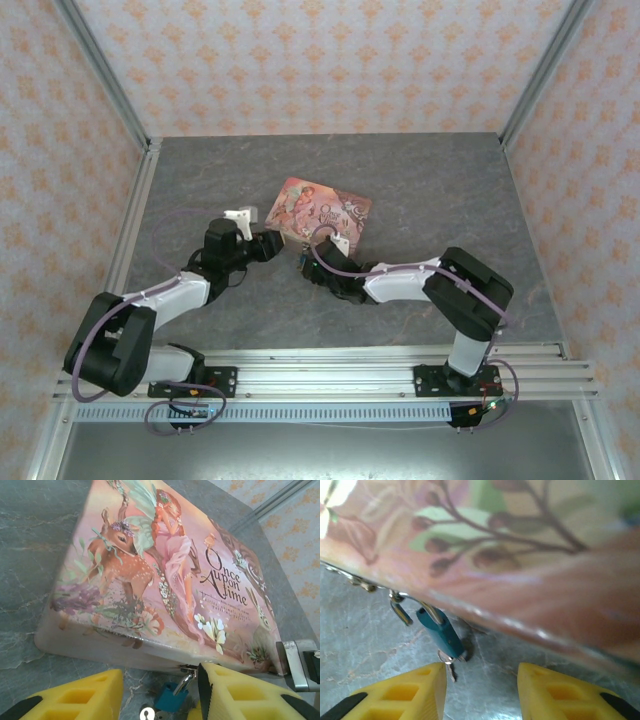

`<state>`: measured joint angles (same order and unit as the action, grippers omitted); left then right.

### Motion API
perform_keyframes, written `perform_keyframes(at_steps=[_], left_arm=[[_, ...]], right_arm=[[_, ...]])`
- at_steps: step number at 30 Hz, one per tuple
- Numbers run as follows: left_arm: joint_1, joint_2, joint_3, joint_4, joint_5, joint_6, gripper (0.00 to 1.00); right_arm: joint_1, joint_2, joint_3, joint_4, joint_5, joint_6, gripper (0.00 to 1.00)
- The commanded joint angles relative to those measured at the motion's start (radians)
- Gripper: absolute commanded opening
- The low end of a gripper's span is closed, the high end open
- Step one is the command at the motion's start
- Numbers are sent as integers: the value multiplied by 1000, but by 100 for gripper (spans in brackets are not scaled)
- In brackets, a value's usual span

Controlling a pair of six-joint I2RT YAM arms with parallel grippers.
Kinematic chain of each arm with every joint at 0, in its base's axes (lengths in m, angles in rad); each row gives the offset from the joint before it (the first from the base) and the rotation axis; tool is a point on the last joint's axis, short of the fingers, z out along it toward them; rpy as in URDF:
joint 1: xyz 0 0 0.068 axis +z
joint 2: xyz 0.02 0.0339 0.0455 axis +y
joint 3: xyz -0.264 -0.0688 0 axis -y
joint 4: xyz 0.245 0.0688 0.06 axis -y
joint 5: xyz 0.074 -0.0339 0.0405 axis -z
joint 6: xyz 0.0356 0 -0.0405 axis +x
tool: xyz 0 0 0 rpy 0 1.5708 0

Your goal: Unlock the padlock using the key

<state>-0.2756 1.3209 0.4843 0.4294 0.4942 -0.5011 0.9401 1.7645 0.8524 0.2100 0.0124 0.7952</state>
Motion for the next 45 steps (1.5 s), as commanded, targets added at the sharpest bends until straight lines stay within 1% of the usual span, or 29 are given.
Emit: perform_keyframes(at_steps=[1,11,16,22,23,25,28,33,34,37,38,41,45], left_arm=[[23,11,21,-8,29,-7,44],[55,9,11,-14,43,7,44],[62,2,10,-30,47,15,44],[74,-17,2,-58,49,27,44],[74,-21,1,-61,47,29,44],[75,-26,-4,-66,44,30,44],[75,-30,-10,-70,43,29,45],[75,-42,-16,-70,37,24,45],[75,-44,-16,-70,35,24,45],[75,-48,-20,-73,32,24,45],[75,-52,-21,-75,30,24,45],[75,-60,-24,-84,29,25,45],[75,-79,-24,-95,26,29,45]], right_arm=[[5,32,5,83,36,-28,42],[10,104,2,155,27,-39,41],[13,129,10,150,40,-58,39],[23,144,14,140,59,-97,35],[27,143,14,133,64,-106,33],[34,140,16,119,75,-117,27],[37,119,16,77,92,-133,19],[44,64,7,-12,130,-176,18],[43,56,3,-23,138,-183,16],[43,26,-8,-46,162,-214,3],[43,13,-9,-59,169,-228,1],[45,-29,20,-154,187,-284,0],[44,-67,117,-385,220,-408,0]])
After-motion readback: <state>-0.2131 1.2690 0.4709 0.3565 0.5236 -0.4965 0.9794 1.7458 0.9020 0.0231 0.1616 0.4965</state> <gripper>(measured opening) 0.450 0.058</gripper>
